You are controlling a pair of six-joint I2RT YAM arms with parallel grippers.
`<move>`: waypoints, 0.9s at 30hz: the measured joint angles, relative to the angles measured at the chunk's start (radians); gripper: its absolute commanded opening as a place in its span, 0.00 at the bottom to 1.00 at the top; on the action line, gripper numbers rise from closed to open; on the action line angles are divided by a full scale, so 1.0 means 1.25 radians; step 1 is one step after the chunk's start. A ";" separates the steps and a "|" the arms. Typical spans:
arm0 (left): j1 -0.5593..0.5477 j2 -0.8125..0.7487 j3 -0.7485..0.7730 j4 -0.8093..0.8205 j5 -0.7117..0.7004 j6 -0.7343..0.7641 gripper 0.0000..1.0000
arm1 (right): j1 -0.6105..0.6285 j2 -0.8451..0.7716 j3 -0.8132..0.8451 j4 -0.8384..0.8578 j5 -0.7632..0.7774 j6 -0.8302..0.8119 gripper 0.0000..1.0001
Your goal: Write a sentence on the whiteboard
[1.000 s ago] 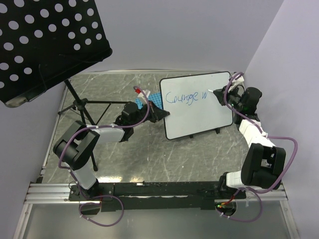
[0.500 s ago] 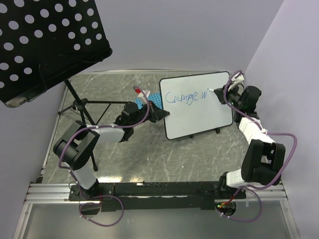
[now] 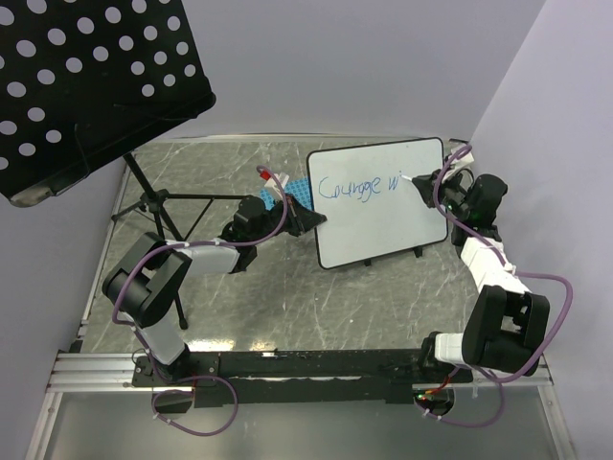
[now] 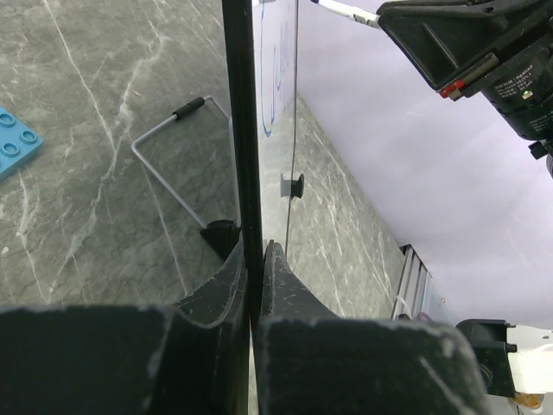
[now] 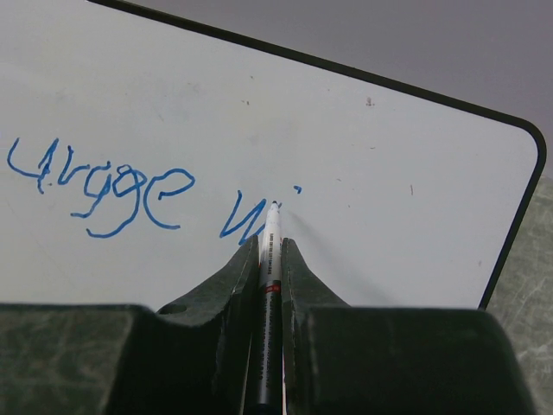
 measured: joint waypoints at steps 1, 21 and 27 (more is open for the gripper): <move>0.000 0.000 0.000 0.000 0.000 0.000 0.01 | 0.000 -0.002 -0.002 0.000 -0.002 0.002 0.00; 0.000 0.000 0.000 0.000 0.000 0.000 0.01 | 0.000 0.037 -0.002 -0.002 -0.005 0.002 0.00; 0.000 0.000 0.000 -0.001 0.000 0.000 0.01 | 0.000 0.040 -0.002 -0.001 -0.005 0.002 0.00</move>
